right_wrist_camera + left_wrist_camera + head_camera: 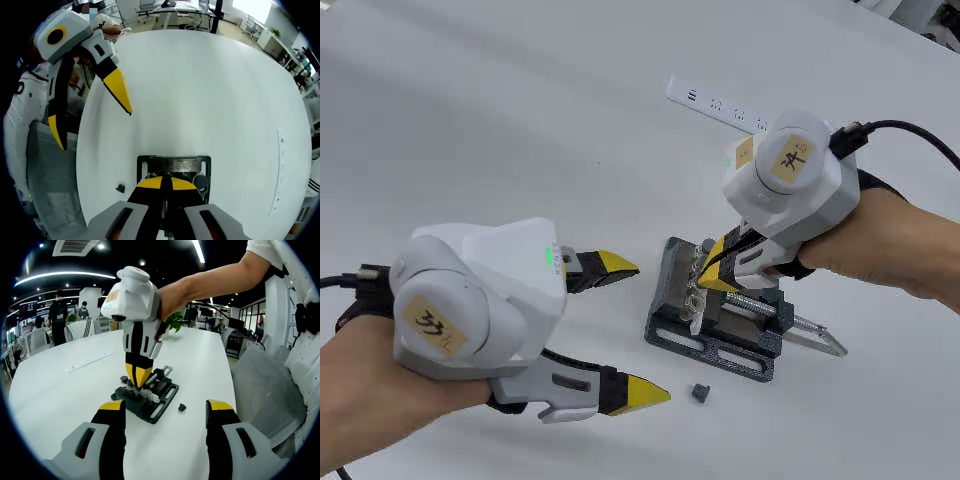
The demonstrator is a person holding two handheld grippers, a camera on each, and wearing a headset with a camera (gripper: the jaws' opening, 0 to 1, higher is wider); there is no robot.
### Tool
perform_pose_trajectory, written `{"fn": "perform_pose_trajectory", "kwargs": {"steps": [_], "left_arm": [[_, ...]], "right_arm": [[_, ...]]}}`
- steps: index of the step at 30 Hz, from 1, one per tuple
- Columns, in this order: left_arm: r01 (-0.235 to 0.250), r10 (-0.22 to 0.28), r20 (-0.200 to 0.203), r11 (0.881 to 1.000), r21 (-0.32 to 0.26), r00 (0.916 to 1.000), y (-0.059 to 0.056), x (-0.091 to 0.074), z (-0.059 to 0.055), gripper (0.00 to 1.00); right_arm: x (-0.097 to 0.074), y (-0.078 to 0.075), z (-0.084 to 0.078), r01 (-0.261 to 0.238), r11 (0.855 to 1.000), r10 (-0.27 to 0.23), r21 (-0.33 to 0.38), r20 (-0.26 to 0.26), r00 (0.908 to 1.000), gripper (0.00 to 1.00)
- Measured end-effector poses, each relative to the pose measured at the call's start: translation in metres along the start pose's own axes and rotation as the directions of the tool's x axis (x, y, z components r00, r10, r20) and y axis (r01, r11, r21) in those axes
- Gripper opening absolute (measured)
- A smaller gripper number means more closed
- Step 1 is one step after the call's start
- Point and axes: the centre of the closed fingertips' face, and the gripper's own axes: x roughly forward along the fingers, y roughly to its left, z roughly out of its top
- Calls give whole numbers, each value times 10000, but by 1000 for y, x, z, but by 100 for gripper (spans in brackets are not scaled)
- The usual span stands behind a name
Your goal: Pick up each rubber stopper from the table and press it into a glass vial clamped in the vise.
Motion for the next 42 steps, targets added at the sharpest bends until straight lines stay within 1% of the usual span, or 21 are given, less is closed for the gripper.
{"fn": "perform_pose_trajectory", "kwargs": {"steps": [2, 4, 5, 7, 9, 14, 15, 16, 17, 20, 22, 24, 26, 31, 32, 34, 37, 40, 41, 42], "left_arm": [[-11, 11, -26, 10000, 20, 10000, 0, 0, 0, 63], [-30, 30, -12, 10000, 14, 10000, 1, -2, 1, 63], [-92, 92, 27, 10000, -29, 10000, 2, -3, 1, 63], [-132, 132, -11, 9999, -66, 9999, 3, -4, -1, 63], [-122, 121, -63, 9999, -53, 9999, 3, -5, -2, 63], [-95, 95, -39, 9999, -33, 9999, 1, -4, -1, 63], [-100, 100, -16, 9999, -30, 9999, 1, -4, 0, 63], [-105, 104, -10, 9999, -38, 9999, 1, -4, 0, 63], [-118, 118, -8, 9999, -39, 9999, 2, -5, 0, 63], [-125, 125, -22, 9999, -43, 9999, 2, -6, 0, 63], [-128, 128, -69, 9999, -46, 9999, 3, -7, -2, 63], [-129, 129, -80, 9999, -45, 9999, 3, -7, -3, 63], [-119, 119, -68, 9999, -38, 9999, 2, -6, -2, 63], [-81, 81, -84, 10000, -21, 9999, 2, -4, -1, 63], [-69, 69, -88, 10000, 10, 9999, 1, -4, -1, 63], [-57, 57, -70, 10000, -6, 10000, 1, -3, 0, 63], [-36, 36, -129, 10000, 47, 9999, 1, -3, 0, 63], [-20, 21, -150, 10000, 74, 9999, 0, -3, 1, 63], [-12, 13, -174, 10000, 91, 9998, -1, -3, 2, 63], [-10, 13, -194, 9999, 117, 9998, -1, -4, 2, 63]], "right_arm": [[0, 0, -1, -6, 10000, 5, -61, -146, 9999, 0], [-1, 0, -1, 62, 10000, -61, 77, -75, 10000, 0], [-1, 0, -1, 105, 9999, -105, 32, 4, 9999, 0], [-1, -1, -2, 116, 9996, -120, 256, 132, 9998, 0], [-1, -2, -1, 111, 9994, -115, 313, 132, 9998, 0], [0, -2, 0, 46, 9996, -45, 285, -41, 10000, 0], [-1, -2, -1, -10, 9989, 9, 476, 29, 10000, 0], [-1, -1, -1, -42, 9987, 35, 514, 139, 9999, 0], [-1, -1, -2, -60, 9980, 35, 637, 406, 9992, 0], [-2, -1, -4, 37, 9969, -114, 791, 976, 9952, 0], [-3, 2, -4, 118, 9979, -191, 631, 1168, 9930, 0], [-3, 1, -3, 120, 9959, -237, 895, 1310, 9911, 0], [-3, 0, -4, 101, 9962, -226, 869, 1443, 9893, 0], [-2, 0, -2, 244, 9979, -327, 603, 1404, 9896, 0], [-2, 0, -3, 249, 9975, -342, 655, 1444, 9889, 0], [-1, 1, -3, 349, 9980, -425, 520, 1521, 9875, 0], [-1, -1, -3, 432, 9975, -513, 561, 1529, 9869, 0], [-1, -1, -3, 519, 9980, -565, 351, 1481, 9874, 0], [-1, -2, -3, 504, 9977, -567, 453, 1512, 9869, 0], [-1, -2, -3, 464, 9961, -580, 755, 1595, 9855, 0]]}}
